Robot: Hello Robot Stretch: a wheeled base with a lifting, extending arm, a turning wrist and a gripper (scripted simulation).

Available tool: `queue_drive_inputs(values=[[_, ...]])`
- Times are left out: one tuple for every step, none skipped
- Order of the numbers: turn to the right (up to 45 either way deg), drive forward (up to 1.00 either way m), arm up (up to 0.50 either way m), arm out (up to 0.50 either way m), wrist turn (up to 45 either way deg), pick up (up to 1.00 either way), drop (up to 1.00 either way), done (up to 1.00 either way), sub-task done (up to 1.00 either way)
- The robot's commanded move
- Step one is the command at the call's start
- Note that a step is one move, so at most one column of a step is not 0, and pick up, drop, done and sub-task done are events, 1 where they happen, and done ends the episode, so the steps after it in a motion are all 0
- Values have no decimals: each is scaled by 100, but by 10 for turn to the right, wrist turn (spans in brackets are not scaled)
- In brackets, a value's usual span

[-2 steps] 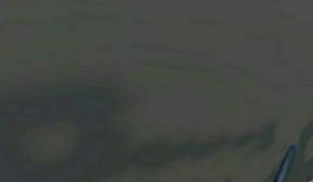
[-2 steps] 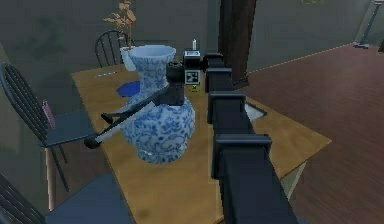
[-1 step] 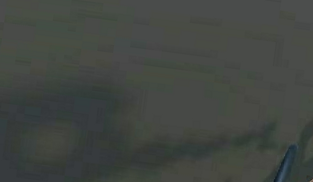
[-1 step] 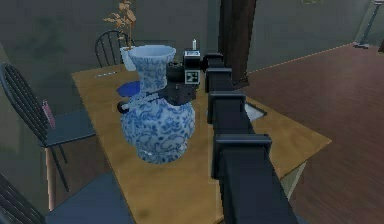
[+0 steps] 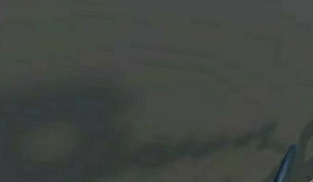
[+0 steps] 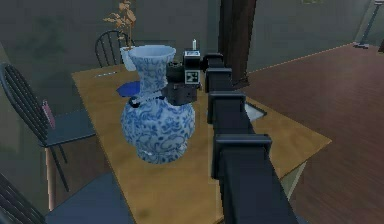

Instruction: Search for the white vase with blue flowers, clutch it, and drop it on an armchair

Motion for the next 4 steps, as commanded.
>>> queue_drive_inputs(values=[[0,0,-20,0,0,0,0,0,0],[0,0,0,0,0,100,0,0,0],[0,0,10,0,0,0,0,0,0],[0,0,10,0,0,0,0,0,0]])
